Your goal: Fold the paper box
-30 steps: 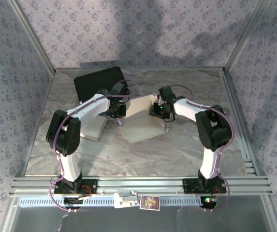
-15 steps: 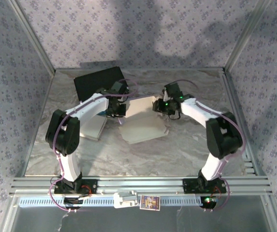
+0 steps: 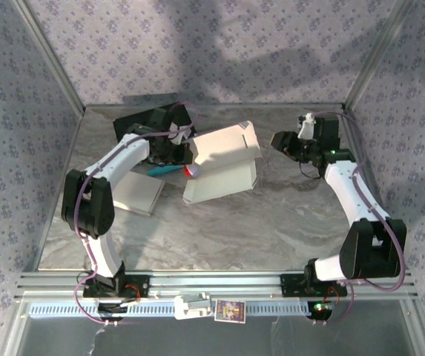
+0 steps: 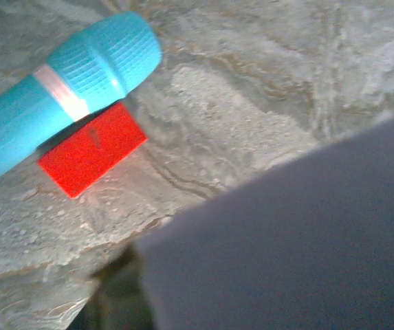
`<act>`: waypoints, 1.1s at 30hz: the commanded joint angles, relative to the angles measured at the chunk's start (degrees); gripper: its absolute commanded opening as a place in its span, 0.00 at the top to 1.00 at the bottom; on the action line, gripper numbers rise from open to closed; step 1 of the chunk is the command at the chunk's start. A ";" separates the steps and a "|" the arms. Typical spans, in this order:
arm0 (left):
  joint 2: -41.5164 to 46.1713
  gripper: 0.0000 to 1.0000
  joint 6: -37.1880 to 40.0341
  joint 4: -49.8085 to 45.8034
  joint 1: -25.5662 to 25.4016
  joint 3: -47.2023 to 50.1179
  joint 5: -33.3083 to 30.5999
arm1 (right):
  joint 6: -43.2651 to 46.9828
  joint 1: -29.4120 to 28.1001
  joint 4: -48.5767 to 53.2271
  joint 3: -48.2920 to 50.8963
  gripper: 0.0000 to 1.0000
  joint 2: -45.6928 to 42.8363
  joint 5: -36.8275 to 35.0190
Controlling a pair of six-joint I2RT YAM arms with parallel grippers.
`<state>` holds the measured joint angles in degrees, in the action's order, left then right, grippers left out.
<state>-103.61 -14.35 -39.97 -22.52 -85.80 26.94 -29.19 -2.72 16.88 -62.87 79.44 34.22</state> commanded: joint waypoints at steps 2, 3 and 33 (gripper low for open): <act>-1.87 1.00 4.58 -1.22 0.09 -3.27 8.71 | 3.05 -0.71 -2.34 0.93 0.55 -2.27 9.62; -2.18 1.00 4.68 -1.57 0.06 -3.40 8.95 | 3.38 -0.68 -2.30 1.28 0.55 -2.90 10.04; -2.39 1.00 7.31 -4.77 -0.15 -3.38 11.49 | 15.57 -5.51 7.37 -9.56 0.57 1.81 8.60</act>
<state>-105.58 -9.21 -42.92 -22.55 -87.50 35.59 -16.49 -7.31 22.02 -69.80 80.23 43.11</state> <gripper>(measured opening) 0.091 0.431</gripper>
